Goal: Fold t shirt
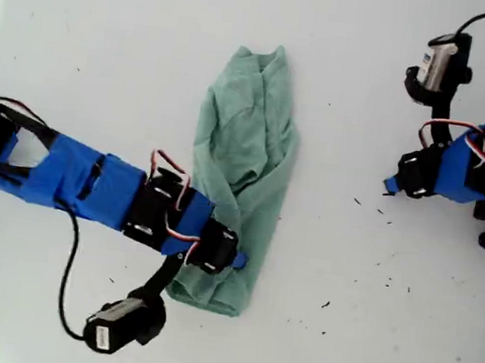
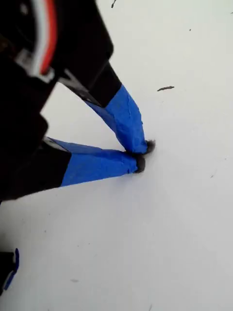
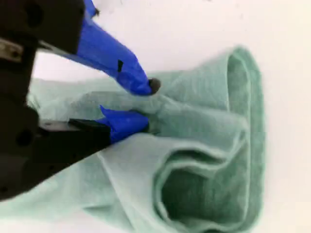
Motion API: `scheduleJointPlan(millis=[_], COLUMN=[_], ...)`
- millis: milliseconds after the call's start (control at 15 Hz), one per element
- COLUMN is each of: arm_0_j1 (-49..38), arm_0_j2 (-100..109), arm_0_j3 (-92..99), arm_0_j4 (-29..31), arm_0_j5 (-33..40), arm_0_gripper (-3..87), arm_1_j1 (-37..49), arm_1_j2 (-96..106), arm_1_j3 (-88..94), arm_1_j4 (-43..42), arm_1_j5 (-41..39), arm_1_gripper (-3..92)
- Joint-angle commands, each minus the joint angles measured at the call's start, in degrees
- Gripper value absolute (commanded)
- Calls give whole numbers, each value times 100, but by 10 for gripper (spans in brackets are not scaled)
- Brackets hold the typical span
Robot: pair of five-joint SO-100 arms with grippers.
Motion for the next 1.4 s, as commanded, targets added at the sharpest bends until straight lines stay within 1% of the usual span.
scheduleJointPlan(millis=[0,133,267,333,400,467,533,600,667,733,800,867,933,1067,1133,1200,1267,1333], arm_0_j1=[-149,-70,-26,-114,-281,-527,-765,-1028,-1178,-1213,-1072,-1046,-1169,-1195,-1134,-923,-615,-290], arm_0_j2=[-26,1354,3349,4324,5379,6636,8165,9659,11101,12516,13904,14229,13808,12683,12146,10890,9149,7778], arm_0_j3=[-352,-237,176,668,1802,3709,5950,8156,10037,11531,12401,12445,12357,12103,11558,10415,8798,7084], arm_0_j4=[44,817,1459,1670,1626,1187,272,-501,-800,-686,-123,-26,-62,-369,-352,-53,606,1125], arm_0_j5=[44,132,105,97,70,-114,-246,-475,-826,-1318,-1802,-1749,-1723,-1740,-1705,-1714,-1767,-1652], arm_0_gripper=[235,242,222,218,212,186,160,139,113,100,101,82,34,23,23,73,195,234], arm_1_j1=[-97,-97,-97,-97,-97,-79,-70,-79,-88,-88,-88,-62,-62,-88,-281,-694,-1099,-1494], arm_1_j2=[-18,-18,-18,-18,-9,0,9,35,53,79,79,79,79,79,35,-220,-1020,-2101], arm_1_j3=[97,97,97,97,97,105,105,123,132,149,149,158,158,123,-185,-1081,-2751,-4852], arm_1_j4=[-246,-246,-246,-246,-246,-246,-246,-246,-246,-246,-246,-246,-246,-211,-18,448,1397,2347], arm_1_j5=[70,62,62,53,53,44,35,44,62,79,79,88,97,167,308,563,905,1002], arm_1_gripper=[24,24,24,24,24,24,24,24,24,24,24,24,24,24,24,24,139,212])
